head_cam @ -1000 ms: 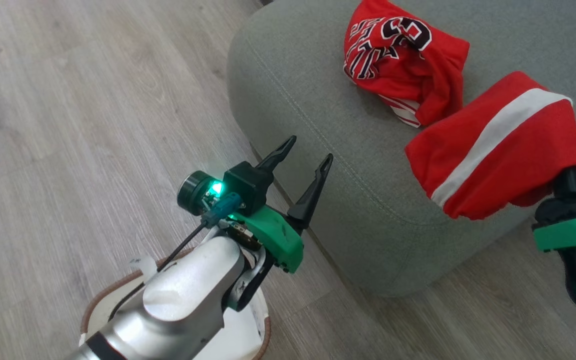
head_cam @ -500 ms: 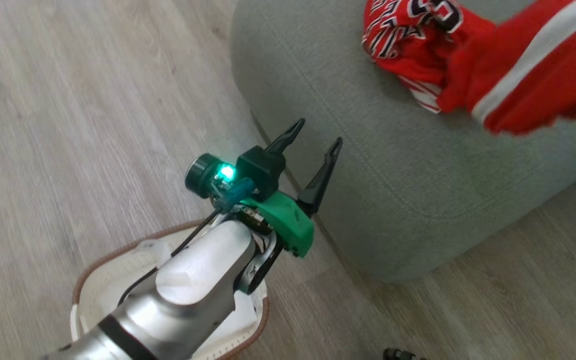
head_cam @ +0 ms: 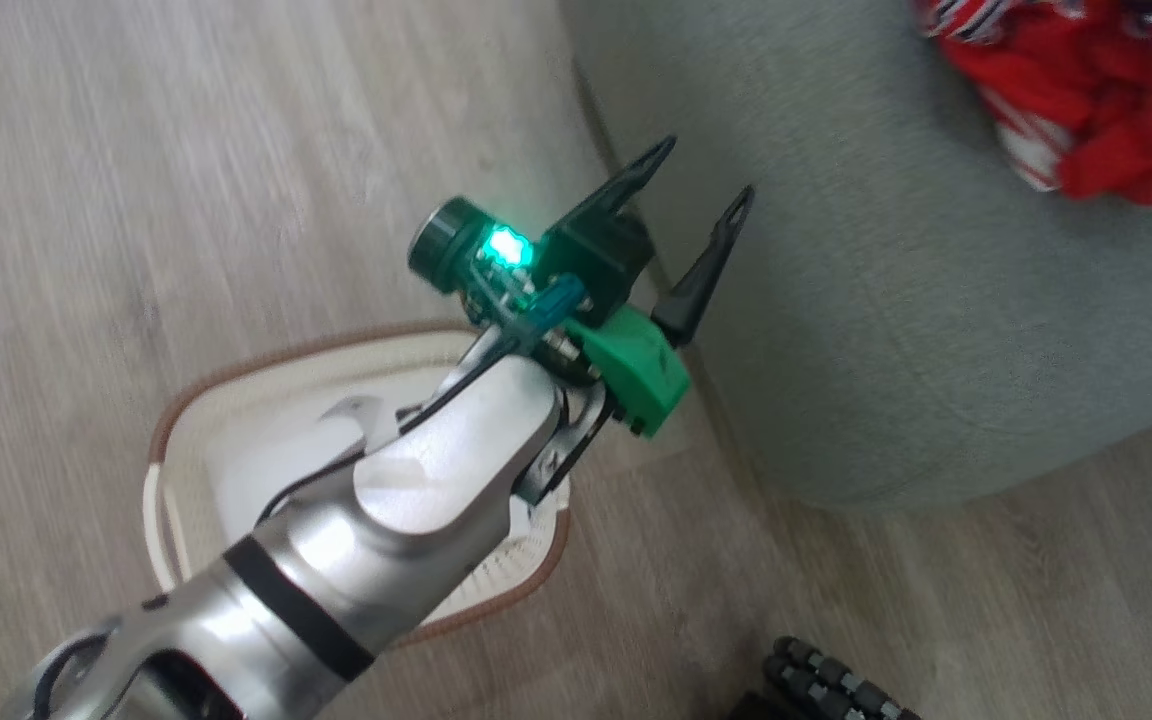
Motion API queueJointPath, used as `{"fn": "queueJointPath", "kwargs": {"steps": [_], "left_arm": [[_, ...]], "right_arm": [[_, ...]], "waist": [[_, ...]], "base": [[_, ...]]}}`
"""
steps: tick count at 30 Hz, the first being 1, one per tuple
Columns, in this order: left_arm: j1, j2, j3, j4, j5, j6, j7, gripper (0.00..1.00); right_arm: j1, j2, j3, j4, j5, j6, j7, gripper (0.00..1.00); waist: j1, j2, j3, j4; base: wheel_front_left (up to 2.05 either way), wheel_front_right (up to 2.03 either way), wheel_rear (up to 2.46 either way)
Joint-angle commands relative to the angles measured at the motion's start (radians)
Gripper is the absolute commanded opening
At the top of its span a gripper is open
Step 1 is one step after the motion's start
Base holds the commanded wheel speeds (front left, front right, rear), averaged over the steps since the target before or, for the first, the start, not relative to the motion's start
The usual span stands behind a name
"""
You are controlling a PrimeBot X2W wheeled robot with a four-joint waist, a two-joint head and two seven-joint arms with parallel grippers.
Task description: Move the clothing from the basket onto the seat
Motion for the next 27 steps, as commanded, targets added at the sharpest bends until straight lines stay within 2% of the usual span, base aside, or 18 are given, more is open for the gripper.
{"fn": "queueJointPath", "kwargs": {"steps": [1, 6, 10, 17, 20, 24, 25, 26, 27], "left_arm": [[-0.063, -0.013, 0.011, -0.021, 0.013, 0.012, 0.004, 1.0], [-0.119, -0.021, -0.018, -0.015, 0.021, 0.032, 0.009, 1.0], [-0.151, -0.023, -0.045, -0.027, 0.007, 0.05, 0.005, 1.0], [-0.176, -0.023, -0.09, -0.037, -0.039, 0.085, -0.011, 1.0], [-0.181, -0.023, -0.102, -0.037, -0.058, 0.096, -0.019, 1.0], [-0.184, -0.023, -0.112, -0.033, -0.075, 0.104, -0.025, 1.0], [-0.184, -0.023, -0.115, -0.032, -0.08, 0.106, -0.026, 1.0], [-0.184, -0.023, -0.117, -0.03, -0.086, 0.107, -0.028, 1.0], [-0.184, -0.023, -0.12, -0.028, -0.091, 0.109, -0.029, 1.0]], "right_arm": [[-0.025, -0.056, 0.005, 0.007, 0.01, 0.0, -0.006, 0.0], [-0.081, -0.091, 0.057, 0.104, 0.02, 0.0, -0.006, 0.0], [-0.128, -0.11, 0.136, 0.186, 0.019, 0.0, -0.006, 0.0], [-0.193, -0.132, 0.312, 0.342, 0.049, 0.0, -0.006, 0.0], [-0.226, -0.139, 0.379, 0.426, 0.098, 0.0, 0.043, 0.0], [-0.253, -0.144, 0.45, 0.464, 0.134, 0.0, 0.113, 0.0], [-0.26, -0.145, 0.47, 0.472, 0.15, 0.0, 0.14, 0.02], [-0.264, -0.146, 0.492, 0.478, 0.165, 0.0, 0.173, 0.16], [-0.269, -0.147, 0.511, 0.481, 0.183, 0.0, 0.202, 0.4]], "waist": [[-0.0002, 0.0, 0.098, 0.071], [-0.0002, 0.0, 0.182, 0.112], [-0.0002, 0.0, 0.227, 0.135], [-0.0002, 0.0, 0.24, 0.162], [-0.0002, 0.0, 0.233, 0.169], [-0.0002, 0.0, 0.224, 0.173], [-0.0002, 0.0, 0.221, 0.173], [-0.0002, 0.0, 0.217, 0.173], [-0.0002, 0.0, 0.212, 0.173]], "base": [[0.0, 0.0, 0.0], [0.0, 0.0, 0.0], [0.0, 0.0, 0.0], [0.0, 0.0, 0.0], [0.0, 0.0, 0.0], [0.0, 0.0, 0.0], [0.0, 0.0, 0.0], [0.0, 0.0, 0.0], [0.0, 0.0, 0.0]]}}
